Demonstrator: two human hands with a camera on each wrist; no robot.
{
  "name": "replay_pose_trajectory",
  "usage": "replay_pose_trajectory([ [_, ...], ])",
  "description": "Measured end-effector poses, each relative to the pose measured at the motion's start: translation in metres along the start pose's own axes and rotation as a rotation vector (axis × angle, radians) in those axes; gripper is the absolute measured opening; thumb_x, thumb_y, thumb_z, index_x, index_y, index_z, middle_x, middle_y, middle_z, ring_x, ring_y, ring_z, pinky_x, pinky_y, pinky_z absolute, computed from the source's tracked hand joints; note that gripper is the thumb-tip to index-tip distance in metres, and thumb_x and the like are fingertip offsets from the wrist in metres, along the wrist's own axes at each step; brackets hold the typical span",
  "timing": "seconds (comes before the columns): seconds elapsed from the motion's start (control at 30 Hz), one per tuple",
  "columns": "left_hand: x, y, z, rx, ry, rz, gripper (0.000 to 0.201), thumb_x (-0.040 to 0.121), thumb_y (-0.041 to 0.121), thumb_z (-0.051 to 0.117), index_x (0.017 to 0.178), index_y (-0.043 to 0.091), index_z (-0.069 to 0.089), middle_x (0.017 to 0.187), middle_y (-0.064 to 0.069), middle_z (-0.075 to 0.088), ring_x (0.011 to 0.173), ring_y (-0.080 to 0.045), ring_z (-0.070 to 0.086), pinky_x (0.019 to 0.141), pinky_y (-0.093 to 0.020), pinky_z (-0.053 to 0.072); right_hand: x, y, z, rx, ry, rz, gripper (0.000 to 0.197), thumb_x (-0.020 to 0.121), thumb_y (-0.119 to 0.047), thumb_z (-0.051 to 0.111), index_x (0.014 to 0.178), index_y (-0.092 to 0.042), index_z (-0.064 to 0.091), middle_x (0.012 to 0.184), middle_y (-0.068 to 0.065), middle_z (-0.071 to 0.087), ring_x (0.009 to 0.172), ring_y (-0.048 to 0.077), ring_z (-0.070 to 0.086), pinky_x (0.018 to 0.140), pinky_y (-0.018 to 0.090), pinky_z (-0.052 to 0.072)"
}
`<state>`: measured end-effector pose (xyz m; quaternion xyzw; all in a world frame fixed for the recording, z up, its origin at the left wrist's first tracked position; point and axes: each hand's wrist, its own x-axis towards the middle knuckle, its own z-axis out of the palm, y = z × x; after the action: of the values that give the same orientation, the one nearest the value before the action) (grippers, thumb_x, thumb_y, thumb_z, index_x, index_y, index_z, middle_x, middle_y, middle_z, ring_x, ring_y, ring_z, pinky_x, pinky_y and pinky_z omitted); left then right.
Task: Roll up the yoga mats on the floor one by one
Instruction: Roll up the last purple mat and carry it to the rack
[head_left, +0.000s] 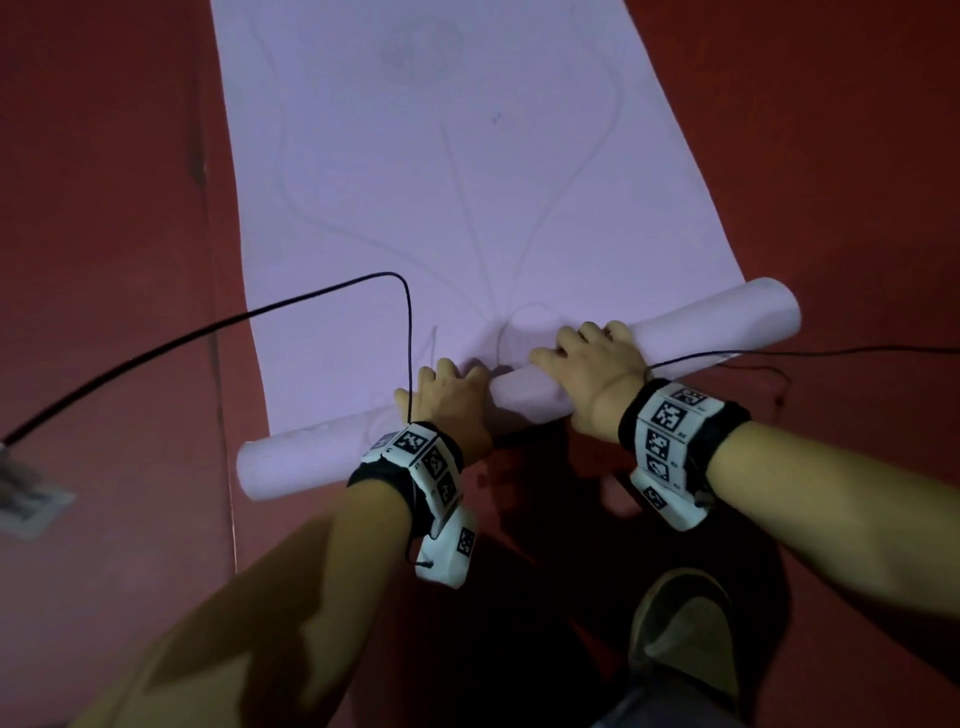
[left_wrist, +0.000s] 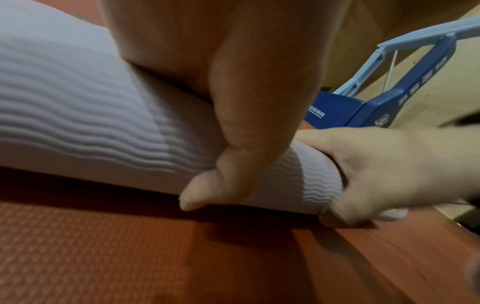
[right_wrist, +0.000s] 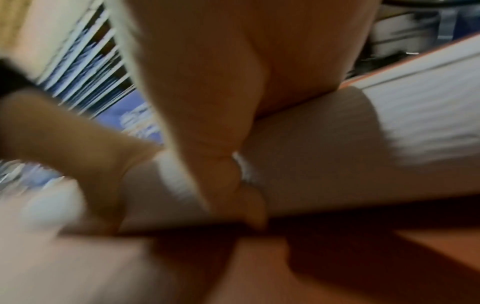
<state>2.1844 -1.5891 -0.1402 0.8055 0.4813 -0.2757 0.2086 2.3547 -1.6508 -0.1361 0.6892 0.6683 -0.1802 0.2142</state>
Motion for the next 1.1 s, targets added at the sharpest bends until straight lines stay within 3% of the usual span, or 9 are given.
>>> replay_pose_trajectory([
  [0.1,0.003,-0.003,-0.003,-0.009,-0.038,0.013,0.081,0.071,0.03,0.079,0.139,0.033,0.036,0.129,-0.003,0.044,0.123,-0.031,0.043,0.098,-0.054,0.038,-0.008,-0.004,0.011,-0.059,0.087,0.01,0.082,0.067,-0.024,0.072,0.14,-0.031,0.034,0.13,0.001,0.042,0.119,0.027,0.042,0.106,0.046,0.025],
  [0.33,0.01,-0.01,-0.014,-0.059,-0.032,0.013,0.078,0.071,0.031,0.078,0.137,0.03,0.036,0.129,0.001,0.05,0.122,-0.028,0.045,0.099,-0.05,0.035,0.016,-0.002,-0.008,0.01,0.026,0.005,0.065,0.067,-0.033,0.075,0.125,-0.034,0.046,0.118,0.001,0.051,0.11,0.026,0.049,0.091,0.043,0.035],
  [0.43,0.005,-0.004,-0.009,0.011,0.08,-0.003,0.075,0.072,0.03,0.077,0.136,0.034,0.038,0.128,-0.002,0.043,0.123,-0.029,0.041,0.101,-0.055,0.032,0.024,0.003,-0.017,0.026,-0.037,-0.014,0.071,0.065,-0.038,0.078,0.128,-0.034,0.045,0.118,0.001,0.053,0.111,0.026,0.051,0.09,0.042,0.036],
  [0.53,0.005,-0.001,-0.003,0.001,0.136,0.0,0.077,0.074,0.029,0.077,0.139,0.036,0.037,0.128,-0.003,0.043,0.123,-0.029,0.04,0.099,-0.052,0.033,0.03,0.006,-0.025,0.043,-0.1,-0.025,0.076,0.066,-0.041,0.08,0.131,-0.034,0.043,0.121,0.001,0.052,0.115,0.025,0.05,0.092,0.042,0.035],
  [0.6,0.013,-0.004,-0.007,-0.032,0.103,0.01,0.075,0.074,0.031,0.076,0.139,0.036,0.039,0.128,-0.004,0.045,0.123,-0.03,0.042,0.098,-0.051,0.035,0.031,0.006,-0.024,0.046,-0.086,-0.023,0.078,0.066,-0.04,0.08,0.133,-0.035,0.041,0.122,0.002,0.051,0.115,0.026,0.048,0.094,0.043,0.035],
  [0.73,0.029,-0.012,-0.025,-0.066,-0.042,0.034,0.076,0.074,0.039,0.075,0.141,0.037,0.04,0.128,-0.003,0.048,0.124,-0.031,0.047,0.095,-0.05,0.041,0.024,-0.005,-0.01,-0.017,0.089,0.022,0.08,0.063,-0.026,0.077,0.133,-0.034,0.041,0.125,0.002,0.047,0.115,0.027,0.046,0.098,0.045,0.032],
  [0.87,0.035,-0.014,-0.033,-0.077,-0.086,0.035,0.076,0.071,0.035,0.079,0.137,0.034,0.042,0.126,-0.003,0.051,0.122,-0.03,0.05,0.093,-0.049,0.042,0.03,-0.008,-0.006,-0.021,0.145,0.032,0.067,0.065,-0.023,0.075,0.125,-0.031,0.047,0.12,0.002,0.052,0.11,0.028,0.049,0.095,0.044,0.031],
  [1.1,0.018,-0.007,-0.015,0.072,0.158,0.067,0.086,0.074,0.043,0.077,0.144,0.033,0.03,0.129,-0.004,0.042,0.123,-0.031,0.041,0.097,-0.052,0.035,0.042,-0.001,-0.02,0.0,0.044,0.006,0.071,0.066,-0.033,0.077,0.13,-0.03,0.045,0.123,0.003,0.051,0.113,0.027,0.05,0.092,0.043,0.036],
])
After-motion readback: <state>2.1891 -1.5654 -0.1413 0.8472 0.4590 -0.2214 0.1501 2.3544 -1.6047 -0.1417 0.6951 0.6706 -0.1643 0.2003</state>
